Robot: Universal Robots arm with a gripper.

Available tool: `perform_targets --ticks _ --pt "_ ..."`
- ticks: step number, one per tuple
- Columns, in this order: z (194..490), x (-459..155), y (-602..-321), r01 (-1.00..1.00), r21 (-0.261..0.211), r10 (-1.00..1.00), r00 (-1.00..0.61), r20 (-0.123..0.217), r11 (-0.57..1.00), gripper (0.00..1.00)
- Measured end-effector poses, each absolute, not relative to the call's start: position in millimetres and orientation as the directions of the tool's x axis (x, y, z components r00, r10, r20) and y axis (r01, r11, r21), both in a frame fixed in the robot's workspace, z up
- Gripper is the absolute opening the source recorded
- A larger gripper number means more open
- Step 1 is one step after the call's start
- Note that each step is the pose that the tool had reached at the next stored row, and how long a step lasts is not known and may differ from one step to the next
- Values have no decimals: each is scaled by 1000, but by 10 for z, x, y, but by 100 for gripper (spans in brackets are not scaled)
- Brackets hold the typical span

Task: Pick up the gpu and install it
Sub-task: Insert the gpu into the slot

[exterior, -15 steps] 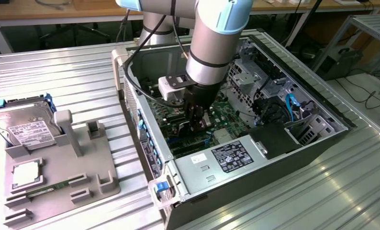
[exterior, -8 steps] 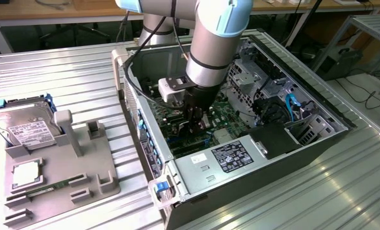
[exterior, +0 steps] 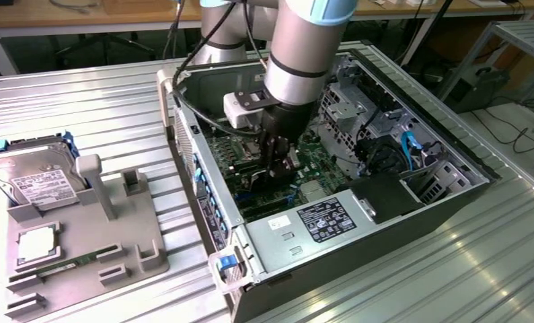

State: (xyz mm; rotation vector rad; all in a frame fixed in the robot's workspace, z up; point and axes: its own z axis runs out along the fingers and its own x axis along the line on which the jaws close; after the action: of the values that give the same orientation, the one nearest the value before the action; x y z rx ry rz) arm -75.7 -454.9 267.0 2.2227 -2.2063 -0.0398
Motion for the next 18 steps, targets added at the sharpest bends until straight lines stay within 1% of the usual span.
perform_targets --ticks 4,8,9,11,12,13,18 --pt "2870 -757 -4547 -1000 21 -1000 7 -11 -8 35" --pt "2900 -758 -4546 -1000 18 -1000 7 -12 -8 33" --pt "2900 -758 -4546 -1000 18 -1000 7 -12 -8 26" --pt "2900 -758 -4547 -1000 18 -1000 7 -12 -8 26" --pt "2900 -758 -4547 -1000 18 -1000 7 -12 -8 14" --pt "2900 -758 -4547 -1000 18 -1000 7 -12 -8 11" --pt "2900 -758 -4547 -1000 18 -1000 7 -13 -8 11"
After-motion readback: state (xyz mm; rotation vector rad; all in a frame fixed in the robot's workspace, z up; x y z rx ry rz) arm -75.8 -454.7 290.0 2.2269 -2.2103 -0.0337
